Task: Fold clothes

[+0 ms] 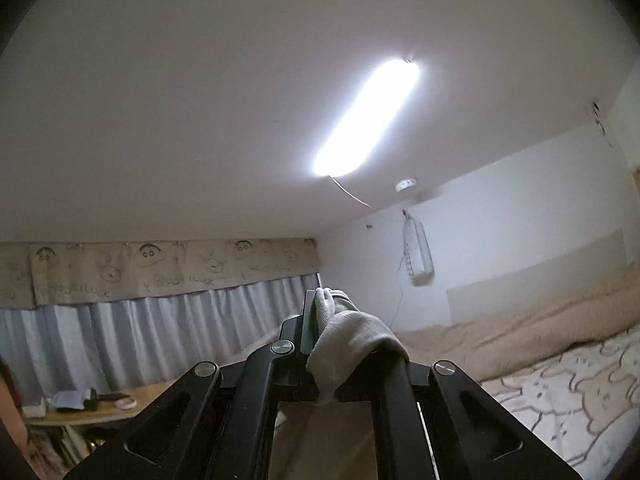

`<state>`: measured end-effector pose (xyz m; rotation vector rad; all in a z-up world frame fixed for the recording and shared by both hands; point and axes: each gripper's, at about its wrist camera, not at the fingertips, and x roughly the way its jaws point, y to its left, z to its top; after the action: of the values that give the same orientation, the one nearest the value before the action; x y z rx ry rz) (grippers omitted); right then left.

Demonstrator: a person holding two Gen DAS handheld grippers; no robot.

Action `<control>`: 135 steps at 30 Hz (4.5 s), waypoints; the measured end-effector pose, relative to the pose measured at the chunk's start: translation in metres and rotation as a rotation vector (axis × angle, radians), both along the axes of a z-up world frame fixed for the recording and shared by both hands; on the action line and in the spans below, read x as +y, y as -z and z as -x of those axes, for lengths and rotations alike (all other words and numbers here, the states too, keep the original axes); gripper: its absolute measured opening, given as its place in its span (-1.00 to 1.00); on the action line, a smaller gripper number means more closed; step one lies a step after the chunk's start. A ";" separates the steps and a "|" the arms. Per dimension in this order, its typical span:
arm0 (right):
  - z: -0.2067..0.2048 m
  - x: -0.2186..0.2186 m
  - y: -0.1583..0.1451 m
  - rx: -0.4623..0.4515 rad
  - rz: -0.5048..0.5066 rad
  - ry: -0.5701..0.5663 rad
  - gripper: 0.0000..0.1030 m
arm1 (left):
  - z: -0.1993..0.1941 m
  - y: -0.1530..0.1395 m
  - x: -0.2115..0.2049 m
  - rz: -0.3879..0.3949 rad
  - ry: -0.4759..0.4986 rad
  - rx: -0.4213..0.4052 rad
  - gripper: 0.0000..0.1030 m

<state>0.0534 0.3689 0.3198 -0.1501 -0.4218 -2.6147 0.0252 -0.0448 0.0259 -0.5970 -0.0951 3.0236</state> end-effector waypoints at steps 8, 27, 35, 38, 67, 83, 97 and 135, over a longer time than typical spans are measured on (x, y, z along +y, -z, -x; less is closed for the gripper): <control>0.060 0.041 0.171 -0.500 0.036 0.111 -0.89 | -0.028 0.037 -0.010 0.072 0.057 -0.096 1.00; 0.052 0.135 0.430 -1.158 -0.094 0.613 0.45 | 0.019 0.139 0.066 -0.014 0.375 -0.357 1.00; 0.011 0.116 0.395 -1.078 -0.082 0.665 0.68 | 0.008 0.153 0.110 -0.072 0.608 -0.434 -0.04; 0.017 0.083 0.369 -1.011 -0.134 0.542 0.67 | -0.003 0.154 0.130 -0.048 0.720 -0.431 -0.33; 0.115 0.022 0.380 -1.049 -0.462 0.440 -0.93 | -0.005 0.153 0.080 -0.184 0.663 -0.433 0.24; 0.007 0.176 0.445 -1.293 -0.285 0.933 -0.93 | 0.068 0.168 0.062 -0.190 0.425 -0.523 0.43; -0.012 0.213 0.436 -1.284 -0.302 1.171 -0.93 | 0.154 0.200 0.108 -0.144 0.451 -0.640 0.55; 0.045 -0.077 0.450 -1.258 0.148 -0.117 -0.91 | -0.015 0.133 0.119 -0.057 0.903 -0.392 0.23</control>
<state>0.0088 0.2917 -0.1299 1.4607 -0.9626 -2.2317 0.0403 0.0743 -0.1074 -0.9086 0.0603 2.0117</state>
